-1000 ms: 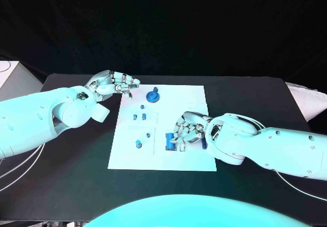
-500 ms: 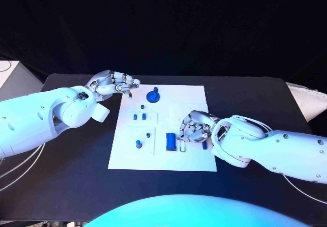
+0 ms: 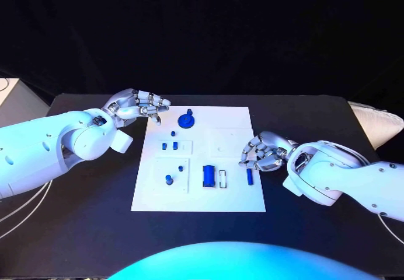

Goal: Assemble the parts on the task board

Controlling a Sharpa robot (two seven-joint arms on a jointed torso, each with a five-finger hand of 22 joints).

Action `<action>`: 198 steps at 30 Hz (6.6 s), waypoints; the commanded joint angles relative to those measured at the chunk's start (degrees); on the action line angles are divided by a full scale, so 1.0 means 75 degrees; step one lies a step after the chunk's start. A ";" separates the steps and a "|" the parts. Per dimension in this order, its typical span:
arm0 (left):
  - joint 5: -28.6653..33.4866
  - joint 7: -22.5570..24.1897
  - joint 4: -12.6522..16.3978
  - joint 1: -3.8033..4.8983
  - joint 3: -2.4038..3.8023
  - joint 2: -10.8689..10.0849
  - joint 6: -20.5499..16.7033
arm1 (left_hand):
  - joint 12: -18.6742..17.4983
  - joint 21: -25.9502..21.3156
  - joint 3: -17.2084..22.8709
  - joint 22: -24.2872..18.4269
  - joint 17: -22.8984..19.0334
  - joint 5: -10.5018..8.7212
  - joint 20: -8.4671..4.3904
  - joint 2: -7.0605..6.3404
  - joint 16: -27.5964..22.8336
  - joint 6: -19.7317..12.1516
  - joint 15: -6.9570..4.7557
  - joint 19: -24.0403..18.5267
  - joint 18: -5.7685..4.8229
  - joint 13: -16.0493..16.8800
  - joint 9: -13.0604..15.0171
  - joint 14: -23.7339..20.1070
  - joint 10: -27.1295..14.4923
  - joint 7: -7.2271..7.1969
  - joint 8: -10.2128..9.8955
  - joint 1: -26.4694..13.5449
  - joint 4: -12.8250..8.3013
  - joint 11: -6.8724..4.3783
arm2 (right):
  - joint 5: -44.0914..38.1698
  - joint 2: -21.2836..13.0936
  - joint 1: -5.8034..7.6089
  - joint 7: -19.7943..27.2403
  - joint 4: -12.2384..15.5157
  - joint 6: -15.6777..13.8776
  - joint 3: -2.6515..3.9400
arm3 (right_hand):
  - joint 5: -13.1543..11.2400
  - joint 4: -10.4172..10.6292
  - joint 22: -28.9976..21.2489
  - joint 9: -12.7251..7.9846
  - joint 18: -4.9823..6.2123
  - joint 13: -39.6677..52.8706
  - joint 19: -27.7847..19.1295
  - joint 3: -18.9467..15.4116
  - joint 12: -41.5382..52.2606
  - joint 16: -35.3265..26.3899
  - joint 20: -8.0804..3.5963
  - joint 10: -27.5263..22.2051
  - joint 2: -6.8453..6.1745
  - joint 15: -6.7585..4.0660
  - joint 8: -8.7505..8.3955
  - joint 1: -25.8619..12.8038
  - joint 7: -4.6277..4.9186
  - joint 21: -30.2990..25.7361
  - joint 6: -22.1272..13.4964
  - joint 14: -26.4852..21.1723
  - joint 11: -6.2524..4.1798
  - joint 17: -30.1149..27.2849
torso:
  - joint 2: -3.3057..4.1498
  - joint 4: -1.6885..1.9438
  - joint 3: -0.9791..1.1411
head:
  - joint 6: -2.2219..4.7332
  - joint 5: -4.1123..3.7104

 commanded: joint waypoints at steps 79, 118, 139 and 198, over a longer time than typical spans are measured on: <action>-0.0005 0.0081 0.0059 0.0001 -0.0008 -0.0091 0.0129 | 0.0061 -0.0086 -0.0017 -0.0044 0.0009 0.0028 -0.0013 -0.0007 0.0049 -0.0072 -0.0007 0.0081 0.0119 -0.0023 0.0010 -0.0066 -0.0053 -0.0013 0.0058 -0.0022 0.0085 0.0004 | -0.1844 0.0313 -0.0616 -0.1004 0.0094 0.0823 -0.0031 | 0.2303 -0.0195 0.1656 -0.1027 -0.0008 0.1769 0.0545 0.0550 -0.0275 0.0031 0.0068 0.0622 0.0054 0.0029 -0.0645 0.0798 0.0017 -0.0117 0.0740 0.0811 -0.0006 0.2007 | -0.0013 -0.0014 0.0005 | -0.0051 -0.0135; -0.0027 0.0006 0.0065 0.0002 -0.0009 -0.0057 0.0172 | 0.0065 -0.0091 -0.0007 -0.0048 0.0009 0.0028 -0.0015 0.0005 0.0050 -0.0074 -0.0009 0.0087 0.0120 -0.0027 0.0011 -0.0068 -0.0057 -0.0014 0.0064 -0.0010 0.0087 0.0004 | -0.0329 0.1021 -0.0252 -0.1345 0.0006 0.0870 -0.0024 | 0.0757 -0.0107 0.1675 -0.1001 -0.0024 0.1873 0.0560 0.0542 -0.0106 0.0031 0.0081 0.0707 0.0049 0.0035 -0.0453 -0.1169 0.0000 -0.0014 0.0725 0.0811 -0.0003 0.2007 | -0.0010 -0.0016 0.0000 | -0.0051 -0.0139; -0.0030 -0.0003 0.0071 0.0003 -0.0009 -0.0070 0.0175 | 0.0072 -0.0102 -0.0005 -0.0059 0.0006 0.0024 -0.0016 0.0008 0.0051 -0.0082 -0.0007 0.0096 0.0118 -0.0037 0.0012 -0.0075 -0.0069 -0.0010 0.0077 -0.0007 0.0100 0.0007 | -0.0323 0.1129 -0.0271 -0.1377 -0.0079 0.0943 -0.0025 | 0.0733 0.0071 0.1687 -0.1052 -0.0032 0.1930 0.0569 0.0442 -0.0013 0.0031 0.0084 0.0747 0.0157 0.0037 -0.0439 -0.1374 -0.0005 0.0037 0.0759 0.0811 -0.0003 0.2007 | -0.0007 -0.0006 0.0000 | -0.0051 -0.0125; 0.0506 0.0531 -0.0119 0.0002 -0.0011 0.0002 -0.0009 | 0.0162 -0.0257 -0.0084 -0.0164 -0.0004 -0.0001 0.0016 -0.0011 0.0053 -0.0102 0.0016 0.0074 0.0110 -0.0061 0.0024 -0.0153 -0.0055 -0.0022 0.0155 -0.0161 0.0300 0.0004 | 0.1441 0.0620 -0.0084 0.2566 -0.1022 -0.0813 -0.0023 | 0.1396 -0.0032 0.1343 -0.1669 0.0192 0.1547 0.0269 -0.0597 -0.0685 -0.0229 0.0245 0.0424 -0.0026 0.0251 -0.0813 -0.1095 0.0312 -0.1350 0.0007 0.0695 0.0265 0.1572 | -0.0080 -0.0064 0.0020 | 0.0020 -0.0057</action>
